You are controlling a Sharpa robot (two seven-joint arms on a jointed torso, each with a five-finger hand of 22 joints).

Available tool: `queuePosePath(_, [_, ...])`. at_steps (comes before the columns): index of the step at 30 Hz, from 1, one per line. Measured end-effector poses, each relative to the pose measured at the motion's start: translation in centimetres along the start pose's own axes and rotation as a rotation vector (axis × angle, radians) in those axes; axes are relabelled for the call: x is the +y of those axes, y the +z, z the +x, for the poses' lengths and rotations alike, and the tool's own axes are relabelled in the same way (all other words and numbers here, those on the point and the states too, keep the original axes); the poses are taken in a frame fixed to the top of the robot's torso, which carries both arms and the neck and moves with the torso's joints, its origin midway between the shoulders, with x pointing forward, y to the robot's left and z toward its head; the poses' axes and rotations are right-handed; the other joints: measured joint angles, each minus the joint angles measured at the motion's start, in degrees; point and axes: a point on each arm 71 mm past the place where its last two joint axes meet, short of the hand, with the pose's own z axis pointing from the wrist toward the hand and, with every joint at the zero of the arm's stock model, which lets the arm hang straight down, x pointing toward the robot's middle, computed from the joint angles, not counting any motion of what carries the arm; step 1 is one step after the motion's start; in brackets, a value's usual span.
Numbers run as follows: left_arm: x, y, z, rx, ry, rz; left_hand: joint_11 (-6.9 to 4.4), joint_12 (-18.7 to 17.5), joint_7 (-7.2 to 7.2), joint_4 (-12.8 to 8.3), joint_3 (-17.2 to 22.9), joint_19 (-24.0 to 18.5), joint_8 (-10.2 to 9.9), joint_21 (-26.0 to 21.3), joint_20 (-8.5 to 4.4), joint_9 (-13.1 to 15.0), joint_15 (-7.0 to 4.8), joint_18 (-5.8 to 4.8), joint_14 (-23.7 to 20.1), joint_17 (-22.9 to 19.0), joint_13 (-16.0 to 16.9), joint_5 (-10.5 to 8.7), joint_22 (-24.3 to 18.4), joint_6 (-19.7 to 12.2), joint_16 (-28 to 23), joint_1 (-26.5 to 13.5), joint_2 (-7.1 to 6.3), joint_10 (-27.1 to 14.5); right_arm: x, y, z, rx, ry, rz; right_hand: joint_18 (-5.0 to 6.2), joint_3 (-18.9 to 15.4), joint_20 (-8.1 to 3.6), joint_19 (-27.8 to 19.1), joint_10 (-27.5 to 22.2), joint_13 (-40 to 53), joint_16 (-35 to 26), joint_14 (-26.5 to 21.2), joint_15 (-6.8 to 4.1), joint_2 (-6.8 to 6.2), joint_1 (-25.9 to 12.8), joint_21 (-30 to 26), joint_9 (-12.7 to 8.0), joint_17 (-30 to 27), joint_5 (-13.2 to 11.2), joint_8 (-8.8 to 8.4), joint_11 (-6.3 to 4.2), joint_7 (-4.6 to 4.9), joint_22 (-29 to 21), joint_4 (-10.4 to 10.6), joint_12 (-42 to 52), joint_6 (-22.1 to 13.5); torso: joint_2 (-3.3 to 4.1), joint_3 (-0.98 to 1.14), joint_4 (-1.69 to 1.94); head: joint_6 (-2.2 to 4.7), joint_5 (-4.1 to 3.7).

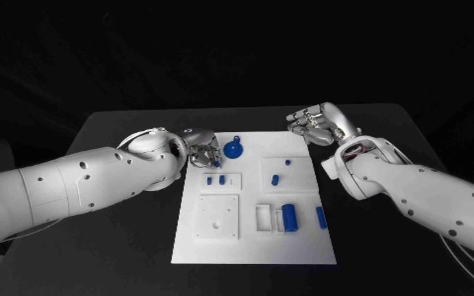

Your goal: Assemble the parts on the task board

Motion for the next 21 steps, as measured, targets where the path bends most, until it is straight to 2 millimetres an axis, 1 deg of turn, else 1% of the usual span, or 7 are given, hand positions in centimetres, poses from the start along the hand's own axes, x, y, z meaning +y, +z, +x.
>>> queuePosePath(13, [-0.24, 0.20, 0.20, 0.017, 0.004, 0.003, 0.00, 0.00, 0.00, -0.01, -0.01, 0.00, 0.00, 0.00, 0.00, 0.04, 0.01, 0.00, 0.00, 0.07, 0.05, 0.00, -0.01, 0.00, 0.00, 0.14, -0.14, 0.00, 0.02, 0.00, 0.01, 0.001, 0.000, -0.001, 0.00, 0.00, 0.00, 0.00, 0.00, 0.00, 0.00, 0.00, 0.00, 0.00, 0.00, 0.00, 0.00, 0.00, 0.00, 0.00, 0.00, -0.07, -0.01, 0.00, 0.00, 0.08, 0.02, -0.06, 0.01, -0.04, -0.13])
queuePosePath(21, [-0.15, 0.38, 0.25, 0.019, 0.007, 0.000, 0.00, -0.01, 0.00, 0.13, 0.13, 0.00, -0.02, 0.00, 0.00, 0.04, 0.01, 0.00, -0.01, 0.07, 0.04, 0.00, -0.01, 0.00, 0.00, 0.20, -0.20, 0.00, 0.04, -0.01, 0.02, 0.001, 0.001, -0.001, 0.00, 0.00, 0.00, 0.00, 0.00, 0.01, 0.00, 0.00, 0.00, 0.00, 0.00, 0.00, 0.00, 0.01, 0.00, 0.00, 0.00, -0.08, -0.01, 0.00, 0.00, 0.08, 0.02, -0.06, 0.01, -0.04, -0.15])
